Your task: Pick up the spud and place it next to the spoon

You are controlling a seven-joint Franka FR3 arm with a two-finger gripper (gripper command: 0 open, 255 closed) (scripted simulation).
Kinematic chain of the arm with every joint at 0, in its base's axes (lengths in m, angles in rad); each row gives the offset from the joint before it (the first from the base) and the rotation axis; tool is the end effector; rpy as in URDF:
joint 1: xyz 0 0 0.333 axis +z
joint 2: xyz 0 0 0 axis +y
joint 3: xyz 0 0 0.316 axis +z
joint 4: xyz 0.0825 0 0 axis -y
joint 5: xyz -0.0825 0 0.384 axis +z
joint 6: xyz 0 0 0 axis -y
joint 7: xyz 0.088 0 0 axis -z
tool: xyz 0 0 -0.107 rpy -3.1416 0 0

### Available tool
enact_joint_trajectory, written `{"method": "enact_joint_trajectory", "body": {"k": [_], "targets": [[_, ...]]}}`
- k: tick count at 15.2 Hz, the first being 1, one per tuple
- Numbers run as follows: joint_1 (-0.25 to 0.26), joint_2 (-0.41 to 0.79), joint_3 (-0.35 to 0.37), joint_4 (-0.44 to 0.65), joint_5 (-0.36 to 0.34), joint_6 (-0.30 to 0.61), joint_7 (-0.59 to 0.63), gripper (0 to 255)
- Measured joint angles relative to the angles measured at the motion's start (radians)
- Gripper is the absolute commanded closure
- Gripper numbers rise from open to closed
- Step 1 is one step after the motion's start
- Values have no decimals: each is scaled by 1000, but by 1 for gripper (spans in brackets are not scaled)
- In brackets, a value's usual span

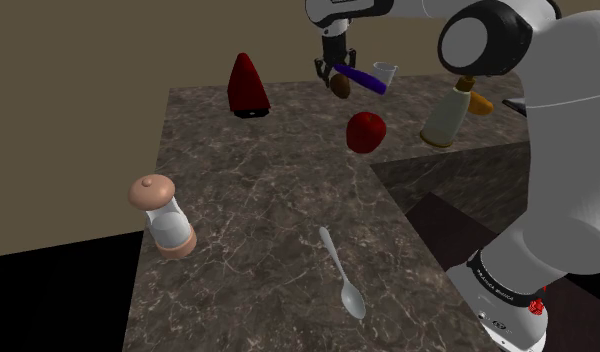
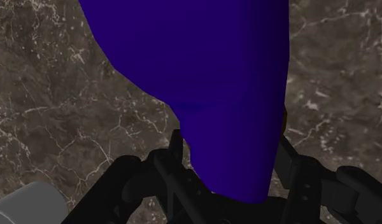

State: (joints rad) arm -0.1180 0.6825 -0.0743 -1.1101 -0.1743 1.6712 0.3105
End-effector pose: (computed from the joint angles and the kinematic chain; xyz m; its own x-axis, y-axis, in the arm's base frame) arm 0.7171 -0.1409 0.4085 0.8917 -0.4498 -0.0504 -0.4261 -0.8717 0.2421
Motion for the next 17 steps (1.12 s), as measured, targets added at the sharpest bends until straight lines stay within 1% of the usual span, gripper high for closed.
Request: {"method": "enact_joint_trajectory", "body": {"k": [5,10,11,13,16,17], "targets": [[0,3,-1,68,1,-64,-12,255],[1,24,-2,166,3,-140,-24,255],[6,-7,-1,121,1,-128,-17,255],[20,-113,2,-48,-5,-68,7,255],[41,-253,8,-264,-14,3,43,255],[52,-293,12,-319,-16,13,59,255]]}}
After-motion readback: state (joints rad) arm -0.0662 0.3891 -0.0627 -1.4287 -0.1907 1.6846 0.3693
